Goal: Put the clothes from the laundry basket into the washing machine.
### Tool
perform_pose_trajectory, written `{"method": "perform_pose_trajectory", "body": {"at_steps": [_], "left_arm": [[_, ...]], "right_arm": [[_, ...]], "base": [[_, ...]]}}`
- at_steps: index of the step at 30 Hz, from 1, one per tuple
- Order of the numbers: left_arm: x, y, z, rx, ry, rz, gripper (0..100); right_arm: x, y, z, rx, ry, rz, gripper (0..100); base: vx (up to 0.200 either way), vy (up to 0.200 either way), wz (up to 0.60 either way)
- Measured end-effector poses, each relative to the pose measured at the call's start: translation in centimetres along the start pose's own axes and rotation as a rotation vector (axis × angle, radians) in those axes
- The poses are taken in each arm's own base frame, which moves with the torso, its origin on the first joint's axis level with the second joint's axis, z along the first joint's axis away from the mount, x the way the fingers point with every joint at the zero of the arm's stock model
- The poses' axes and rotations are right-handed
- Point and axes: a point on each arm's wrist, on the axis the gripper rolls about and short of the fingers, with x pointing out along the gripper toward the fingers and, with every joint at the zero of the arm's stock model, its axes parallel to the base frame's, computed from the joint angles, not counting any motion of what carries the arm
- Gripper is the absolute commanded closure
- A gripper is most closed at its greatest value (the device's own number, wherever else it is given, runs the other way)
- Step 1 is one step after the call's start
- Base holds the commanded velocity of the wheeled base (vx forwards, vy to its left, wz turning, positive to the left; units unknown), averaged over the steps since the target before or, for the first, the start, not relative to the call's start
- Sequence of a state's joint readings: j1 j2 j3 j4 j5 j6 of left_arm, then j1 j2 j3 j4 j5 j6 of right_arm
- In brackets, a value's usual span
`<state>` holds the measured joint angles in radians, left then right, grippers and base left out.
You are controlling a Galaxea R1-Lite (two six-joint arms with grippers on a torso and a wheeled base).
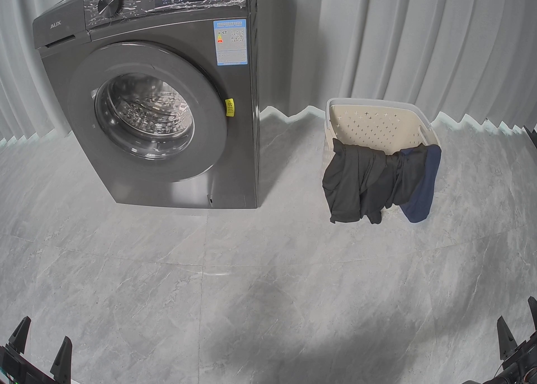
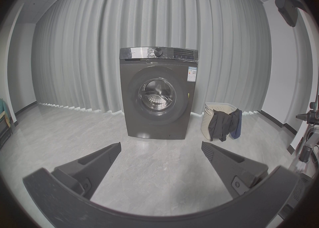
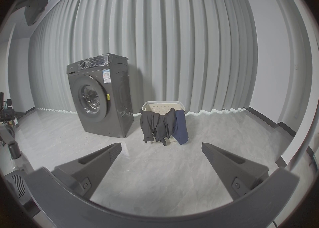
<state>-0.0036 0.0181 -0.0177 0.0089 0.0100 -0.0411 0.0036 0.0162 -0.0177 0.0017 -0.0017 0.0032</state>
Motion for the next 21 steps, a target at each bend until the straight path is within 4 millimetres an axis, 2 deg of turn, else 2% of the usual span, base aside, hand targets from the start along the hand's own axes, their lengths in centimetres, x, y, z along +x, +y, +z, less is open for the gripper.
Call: {"method": "perform_pose_trajectory", "body": {"at_steps": [2, 20, 21], "left_arm": [[0.00, 0.00, 0.00, 0.000, 0.000, 0.001, 0], [0.00, 0.00, 0.00, 0.000, 0.000, 0.001, 0], [0.00, 0.00, 0.00, 0.000, 0.000, 0.001, 0]], "right_arm": [[0.00, 0.00, 0.00, 0.000, 0.000, 0.001, 0], [0.00, 0.00, 0.00, 0.000, 0.000, 0.000, 0], [0.00, 0.00, 0.00, 0.000, 0.000, 0.001, 0]], "base": [[0.200, 0.000, 0.00], [0.000, 0.000, 0.00], [0.000, -0.200, 0.00]]}}
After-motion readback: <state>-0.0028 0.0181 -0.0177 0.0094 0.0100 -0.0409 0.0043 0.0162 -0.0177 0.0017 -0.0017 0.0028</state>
